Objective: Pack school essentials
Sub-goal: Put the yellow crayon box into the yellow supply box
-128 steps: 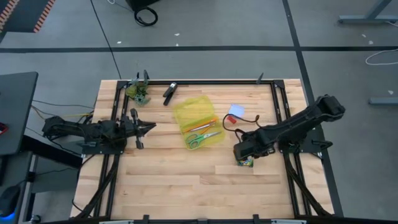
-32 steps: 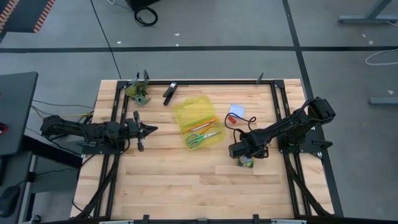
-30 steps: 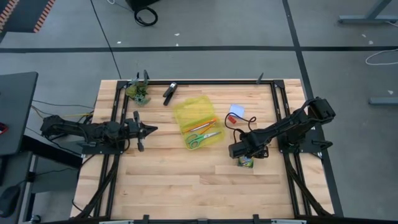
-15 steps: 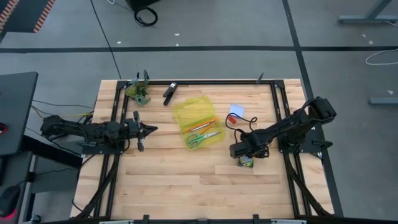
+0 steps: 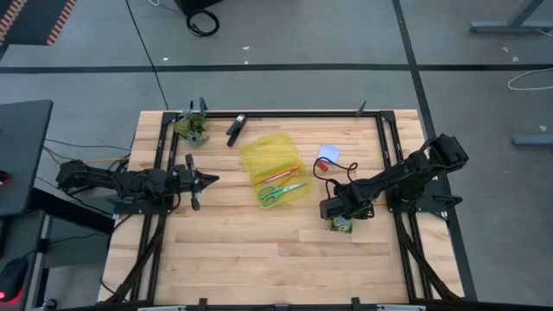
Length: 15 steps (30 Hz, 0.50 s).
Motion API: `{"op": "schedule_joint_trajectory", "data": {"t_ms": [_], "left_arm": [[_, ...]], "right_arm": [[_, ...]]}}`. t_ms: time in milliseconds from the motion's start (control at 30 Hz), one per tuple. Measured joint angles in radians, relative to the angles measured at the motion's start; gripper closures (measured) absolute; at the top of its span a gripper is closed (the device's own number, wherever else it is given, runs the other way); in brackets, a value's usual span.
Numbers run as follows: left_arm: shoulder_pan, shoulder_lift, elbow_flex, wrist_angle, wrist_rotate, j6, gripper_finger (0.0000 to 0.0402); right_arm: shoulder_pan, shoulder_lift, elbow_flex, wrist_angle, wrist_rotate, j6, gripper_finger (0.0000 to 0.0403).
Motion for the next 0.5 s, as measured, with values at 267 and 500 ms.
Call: {"op": "schedule_joint_trajectory", "data": {"t_ms": [267,500], "left_arm": [[0.0,0.0,0.0,0.0,0.0,0.0,0.0385],[0.0,0.0,0.0,-0.001,0.0,0.0,0.0384]], "right_arm": [[0.0,0.001,0.002,0.0,0.001,-0.019,0.0034],[0.0,0.003,0.011,-0.003,0.004,-0.031,0.0036]]}}
